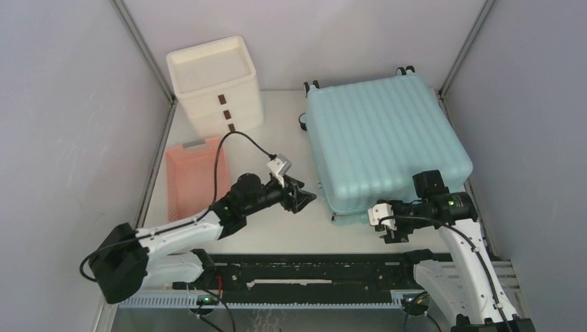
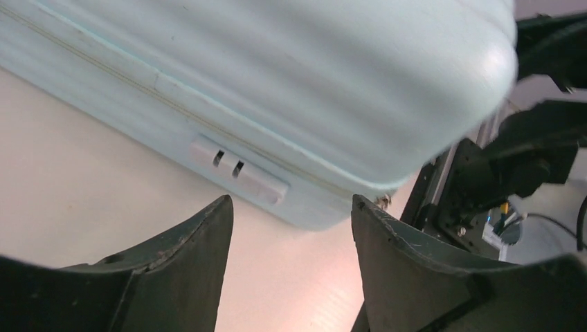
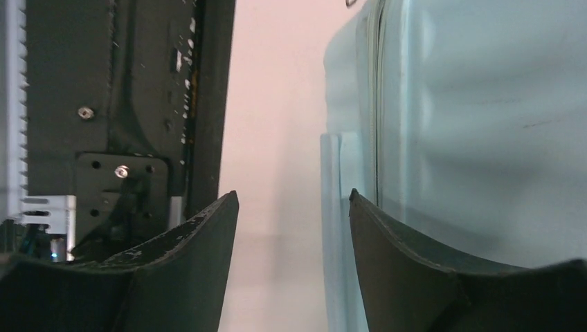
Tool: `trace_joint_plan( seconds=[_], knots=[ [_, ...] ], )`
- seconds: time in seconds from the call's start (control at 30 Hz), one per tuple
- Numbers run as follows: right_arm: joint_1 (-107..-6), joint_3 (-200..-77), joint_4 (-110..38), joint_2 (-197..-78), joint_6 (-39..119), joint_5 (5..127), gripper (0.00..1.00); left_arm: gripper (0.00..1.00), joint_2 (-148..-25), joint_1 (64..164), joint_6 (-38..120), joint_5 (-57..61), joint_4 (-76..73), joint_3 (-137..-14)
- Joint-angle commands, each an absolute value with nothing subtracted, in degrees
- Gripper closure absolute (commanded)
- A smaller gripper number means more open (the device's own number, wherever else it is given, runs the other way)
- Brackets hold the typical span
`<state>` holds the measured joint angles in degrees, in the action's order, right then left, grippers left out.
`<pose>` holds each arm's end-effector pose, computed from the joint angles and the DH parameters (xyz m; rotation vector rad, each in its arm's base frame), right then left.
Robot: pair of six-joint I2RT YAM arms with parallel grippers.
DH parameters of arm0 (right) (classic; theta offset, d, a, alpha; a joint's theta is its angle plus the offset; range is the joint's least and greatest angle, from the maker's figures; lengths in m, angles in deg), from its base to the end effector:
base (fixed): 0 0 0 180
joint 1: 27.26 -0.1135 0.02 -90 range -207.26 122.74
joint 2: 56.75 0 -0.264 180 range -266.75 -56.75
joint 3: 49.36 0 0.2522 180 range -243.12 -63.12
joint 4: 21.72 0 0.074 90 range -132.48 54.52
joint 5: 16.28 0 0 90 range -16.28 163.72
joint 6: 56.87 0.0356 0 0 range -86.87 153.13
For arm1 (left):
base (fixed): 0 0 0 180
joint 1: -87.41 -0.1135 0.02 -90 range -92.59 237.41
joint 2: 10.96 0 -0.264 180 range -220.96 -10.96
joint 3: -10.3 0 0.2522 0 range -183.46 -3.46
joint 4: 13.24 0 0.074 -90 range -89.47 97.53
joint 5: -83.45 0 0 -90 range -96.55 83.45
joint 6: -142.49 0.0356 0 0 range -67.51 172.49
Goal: Open, take out, and arrange the luggage
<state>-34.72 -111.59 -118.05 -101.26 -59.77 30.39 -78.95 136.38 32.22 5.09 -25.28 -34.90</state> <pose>0.0877 0.0361 0.2774 -1.9314 1.4848 0.5457 0.1656 -0.2012 0.2403 0.6168 1.7738 -1.0373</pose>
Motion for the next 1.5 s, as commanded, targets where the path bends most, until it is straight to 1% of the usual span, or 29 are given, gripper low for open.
trace_joint_plan(
  seconds=[0.0,0.13,0.3,0.43,0.67,0.8,0.93,1.13,1.3,1.37,1.4,1.47],
  knots=[
    [-33.6,-108.1,-108.7,-99.9,-61.0,35.7,0.34,0.32,-69.9,138.7,39.9,3.9,-31.9,-27.4],
    [-32.9,-104.0,-103.3,-98.7,-61.2,39.1,0.39,0.31,-67.1,143.7,43.1,2.5,-35.7,-22.4],
    [-32.9,-100.8,-98.2,-97.9,-57.5,41.0,0.49,0.32,-71.2,149.4,43.4,-3.2,-39.6,-21.6],
    [-32.9,-98.6,-95.3,-96.3,-55.5,42.4,0.51,0.34,-77.6,153.6,43.6,-6.4,-42.5,-24.1],
    [-33.0,-96.2,-95.0,-94.9,-54.5,41.8,0.55,0.38,-89.1,158.2,43.0,-12.1,-45.8,-30.2],
    [-33.0,-95.7,-95.1,-94.2,-53.7,41.1,0.57,0.41,-91.8,158.5,42.6,-14.9,-45.7,-32.4],
    [-33.0,-95.1,-94.9,-94.0,-53.0,40.6,0.60,0.45,-93.8,158.6,42.0,-15.0,-45.2,-34.8],
    [-33.0,-95.0,-94.0,-94.1,-51.8,40.1,0.64,0.56,-95.0,158.7,40.6,-13.7,-44.4,-36.0],
    [-33.0,-95.0,-93.8,-94.4,-51.3,39.7,0.69,0.66,-95.5,158.7,39.2,-14.4,-42.3,-37.6],
    [-33.0,-94.9,-93.8,-94.4,-51.2,39.7,0.71,0.74,-95.5,158.7,38.9,-13.6,-42.1,-37.8],
    [-33.0,-94.8,-93.8,-94.4,-51.2,39.7,0.72,0.76,-95.5,158.7,38.5,-13.3,-42.1,-37.9],
    [-33.0,-94.6,-93.8,-94.4,-51.2,39.7,0.74,0.85,-95.5,158.7,38.3,-12.5,-42.0,-37.8]
  ],
)
